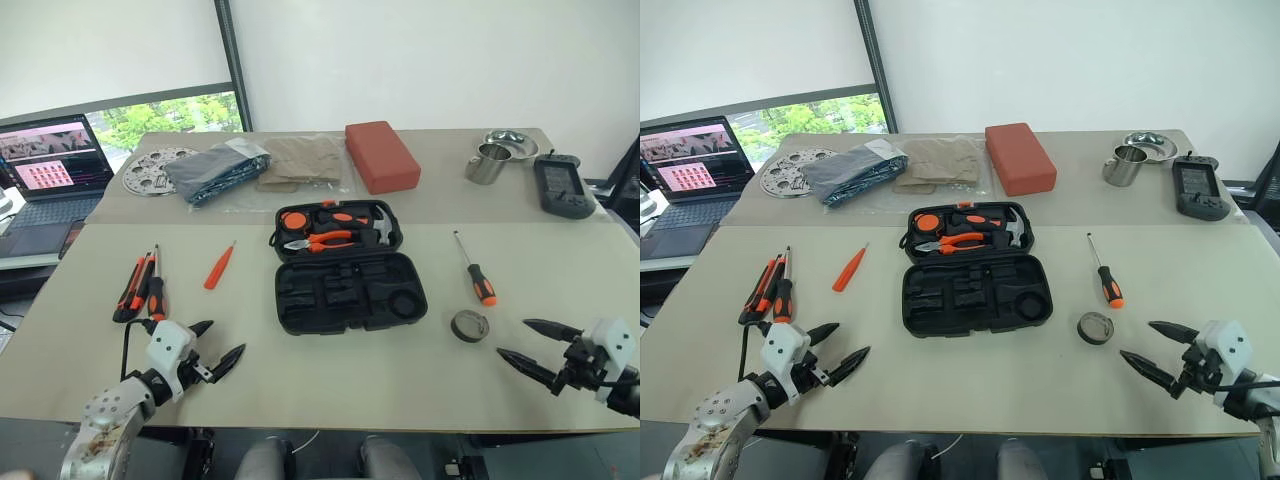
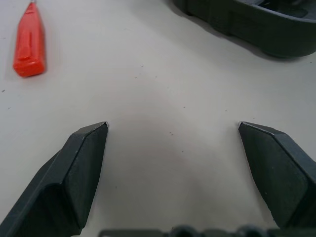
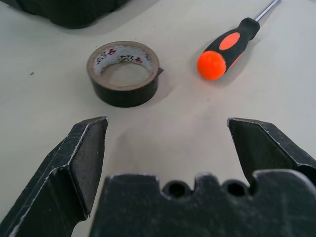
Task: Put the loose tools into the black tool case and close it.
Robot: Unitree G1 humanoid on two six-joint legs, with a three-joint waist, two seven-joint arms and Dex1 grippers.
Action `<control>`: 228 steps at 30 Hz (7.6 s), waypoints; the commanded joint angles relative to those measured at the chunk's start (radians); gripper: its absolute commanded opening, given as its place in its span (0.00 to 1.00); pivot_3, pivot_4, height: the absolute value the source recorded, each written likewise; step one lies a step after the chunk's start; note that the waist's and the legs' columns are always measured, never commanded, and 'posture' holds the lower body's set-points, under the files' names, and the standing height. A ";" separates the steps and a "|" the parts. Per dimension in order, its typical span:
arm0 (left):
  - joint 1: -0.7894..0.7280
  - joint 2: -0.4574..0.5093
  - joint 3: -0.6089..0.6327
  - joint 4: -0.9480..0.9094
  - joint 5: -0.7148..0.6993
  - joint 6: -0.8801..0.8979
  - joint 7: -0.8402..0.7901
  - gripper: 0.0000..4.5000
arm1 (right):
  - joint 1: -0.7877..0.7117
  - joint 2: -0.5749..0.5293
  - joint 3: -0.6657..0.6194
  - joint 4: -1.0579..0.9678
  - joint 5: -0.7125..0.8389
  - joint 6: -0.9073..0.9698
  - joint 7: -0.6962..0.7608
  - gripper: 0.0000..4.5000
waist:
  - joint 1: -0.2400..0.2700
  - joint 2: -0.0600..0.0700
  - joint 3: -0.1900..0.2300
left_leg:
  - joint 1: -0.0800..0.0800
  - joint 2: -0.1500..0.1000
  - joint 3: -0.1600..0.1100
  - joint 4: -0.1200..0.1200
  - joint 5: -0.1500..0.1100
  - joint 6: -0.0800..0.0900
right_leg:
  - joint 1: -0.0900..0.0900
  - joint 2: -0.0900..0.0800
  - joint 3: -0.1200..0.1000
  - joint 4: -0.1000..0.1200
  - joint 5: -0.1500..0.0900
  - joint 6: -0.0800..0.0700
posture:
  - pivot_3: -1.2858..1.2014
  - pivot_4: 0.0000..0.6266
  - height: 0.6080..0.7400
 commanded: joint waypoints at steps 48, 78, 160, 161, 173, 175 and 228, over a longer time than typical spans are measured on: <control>-0.136 -0.139 0.261 -0.262 -0.037 0.568 0.619 1.00 | -0.224 -0.027 0.030 -0.364 0.288 0.282 0.215 1.00 | 0.003 -0.001 0.000 | -0.004 -0.002 -0.007 0.004 0.000 0.001 | 0.000 0.002 -0.004 0.001 0.002 0.002 | 0.52 0.24 1.00; -0.180 -0.259 0.232 -0.144 0.010 0.440 0.664 0.20 | -0.255 -0.005 -0.009 -0.301 0.313 0.278 0.276 1.00 | 0.024 -0.001 -0.001 | -0.004 -0.003 -0.009 0.005 0.000 0.001 | 0.001 0.002 -0.005 0.002 0.002 0.002 | 0.52 0.24 1.00; -1.064 -0.176 -0.292 0.663 0.149 -0.219 -0.414 0.70 | -0.067 0.013 -0.180 -0.332 0.300 0.190 0.143 1.00 | 0.029 0.003 -0.003 | -0.015 -0.012 -0.018 0.019 0.000 0.002 | -0.001 0.004 -0.017 0.012 0.001 0.004 | 0.52 0.24 1.00; -1.058 -0.193 -0.294 0.679 0.144 -0.219 -0.415 0.61 | -0.068 0.014 -0.179 -0.330 0.299 0.189 0.143 1.00 | 0.027 0.004 -0.003 | -0.015 -0.012 -0.018 0.019 0.000 0.002 | -0.001 0.004 -0.017 0.012 0.001 0.003 | 0.52 0.24 1.00; -1.141 -0.307 -0.320 1.031 0.237 -0.384 -0.373 0.01 | -0.025 0.025 -0.210 -0.360 0.306 0.185 0.132 1.00 | 0.026 0.004 -0.002 | -0.016 -0.013 -0.022 0.021 0.000 0.002 | 0.000 0.006 -0.016 0.012 0.001 0.003 | 0.52 0.24 1.00; -1.158 -0.321 -0.330 1.086 0.261 -0.411 -0.363 0.01 | -0.016 0.026 -0.218 -0.367 0.307 0.186 0.128 1.00 | 0.027 0.003 -0.002 | -0.016 -0.013 -0.023 0.021 0.000 0.002 | 0.000 0.006 -0.017 0.012 0.001 0.003 | 0.52 0.24 1.00; -0.957 0.012 -0.226 0.166 -0.069 0.247 -0.642 0.01 | -0.315 0.003 0.092 -0.358 -0.036 0.704 -0.520 1.00 | 0.018 0.008 -0.003 | -0.015 -0.012 -0.028 0.022 0.000 0.002 | -0.001 0.009 -0.016 0.017 -0.001 0.000 | 0.52 0.24 1.00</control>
